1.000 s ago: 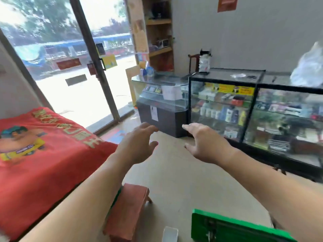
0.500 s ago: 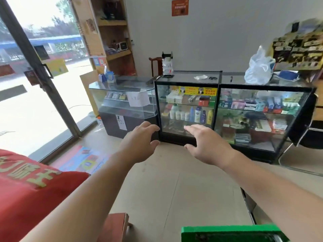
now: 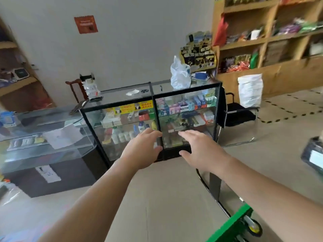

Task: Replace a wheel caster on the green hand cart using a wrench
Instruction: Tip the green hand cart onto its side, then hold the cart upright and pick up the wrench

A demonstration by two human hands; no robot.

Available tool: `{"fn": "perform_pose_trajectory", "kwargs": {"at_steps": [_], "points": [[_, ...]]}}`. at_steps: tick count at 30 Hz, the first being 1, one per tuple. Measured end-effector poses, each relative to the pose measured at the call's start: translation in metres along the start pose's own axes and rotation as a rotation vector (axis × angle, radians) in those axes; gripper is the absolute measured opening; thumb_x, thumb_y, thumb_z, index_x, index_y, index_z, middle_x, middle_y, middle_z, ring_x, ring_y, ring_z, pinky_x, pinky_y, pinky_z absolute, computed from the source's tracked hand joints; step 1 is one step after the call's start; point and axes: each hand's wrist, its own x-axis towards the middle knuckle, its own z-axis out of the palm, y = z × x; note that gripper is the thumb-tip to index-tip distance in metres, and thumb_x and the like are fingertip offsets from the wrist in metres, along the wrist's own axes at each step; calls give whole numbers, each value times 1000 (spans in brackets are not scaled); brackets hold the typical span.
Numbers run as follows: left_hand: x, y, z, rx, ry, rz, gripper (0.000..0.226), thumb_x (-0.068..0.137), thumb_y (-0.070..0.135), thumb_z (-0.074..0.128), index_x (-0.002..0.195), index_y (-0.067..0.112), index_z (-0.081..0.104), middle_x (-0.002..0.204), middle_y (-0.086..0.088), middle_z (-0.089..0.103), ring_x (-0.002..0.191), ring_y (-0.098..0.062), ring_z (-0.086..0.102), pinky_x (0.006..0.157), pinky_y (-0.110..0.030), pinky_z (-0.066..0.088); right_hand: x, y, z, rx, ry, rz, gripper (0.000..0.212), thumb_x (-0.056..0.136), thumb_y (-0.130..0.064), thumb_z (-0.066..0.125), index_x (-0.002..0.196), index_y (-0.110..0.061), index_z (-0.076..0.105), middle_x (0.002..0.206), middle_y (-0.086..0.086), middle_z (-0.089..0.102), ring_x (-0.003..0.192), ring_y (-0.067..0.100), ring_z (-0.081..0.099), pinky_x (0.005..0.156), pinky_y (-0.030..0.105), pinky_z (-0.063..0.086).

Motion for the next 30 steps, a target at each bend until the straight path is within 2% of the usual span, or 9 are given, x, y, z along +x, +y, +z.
{"fn": "perform_pose_trajectory", "kwargs": {"at_steps": [7, 10, 14, 18, 22, 26, 30], "points": [[125, 4, 99, -72, -179, 438, 48, 100, 39, 59, 146, 32, 48, 144, 6, 47, 130, -22, 54, 106, -42, 48, 2, 61, 60, -63, 115, 492, 61, 94, -37, 61, 150, -21, 42, 148, 0, 50, 134, 24, 48, 109, 40, 43], [145, -11, 162, -133, -347, 585, 47, 99, 36, 62, 144, 28, 51, 144, 4, 49, 129, -24, 54, 108, -42, 46, -11, 69, 117, -36, 39, 724, 58, 91, -37, 64, 144, -23, 47, 142, 1, 54, 130, 26, 52, 107, 41, 45], [132, -37, 247, -124, -581, 687, 50, 99, 39, 61, 147, 30, 48, 149, 3, 47, 133, -25, 52, 111, -45, 44, -50, 59, 199, 9, -146, 964, 65, 92, -38, 63, 151, -30, 37, 152, -4, 45, 137, 21, 46, 109, 35, 42], [94, -54, 323, -129, -768, 719, 49, 103, 37, 56, 150, 30, 44, 152, 2, 43, 135, -24, 50, 111, -42, 43, -91, 43, 259, 82, -267, 1112, 64, 98, -37, 57, 156, -31, 29, 157, -10, 38, 141, 16, 40, 109, 32, 39], [42, -73, 405, -118, -936, 689, 49, 104, 38, 53, 151, 30, 41, 152, 3, 42, 135, -22, 49, 109, -38, 43, -129, 47, 335, 150, -348, 1166, 65, 100, -37, 54, 157, -30, 25, 160, -8, 34, 142, 19, 41, 112, 36, 40], [-14, -94, 486, -137, -1041, 598, 49, 104, 37, 53, 151, 30, 42, 152, 3, 43, 134, -20, 50, 110, -37, 43, -162, 61, 423, 230, -423, 1150, 60, 98, -34, 57, 152, -28, 31, 148, -3, 46, 134, 24, 49, 108, 42, 44], [-59, -104, 570, -198, -1087, 522, 48, 106, 35, 52, 152, 28, 42, 149, 1, 47, 134, -19, 51, 113, -33, 40, -194, 83, 512, 280, -399, 1116, 64, 98, -38, 56, 154, -30, 28, 151, -6, 43, 134, 21, 48, 106, 38, 45]]}}
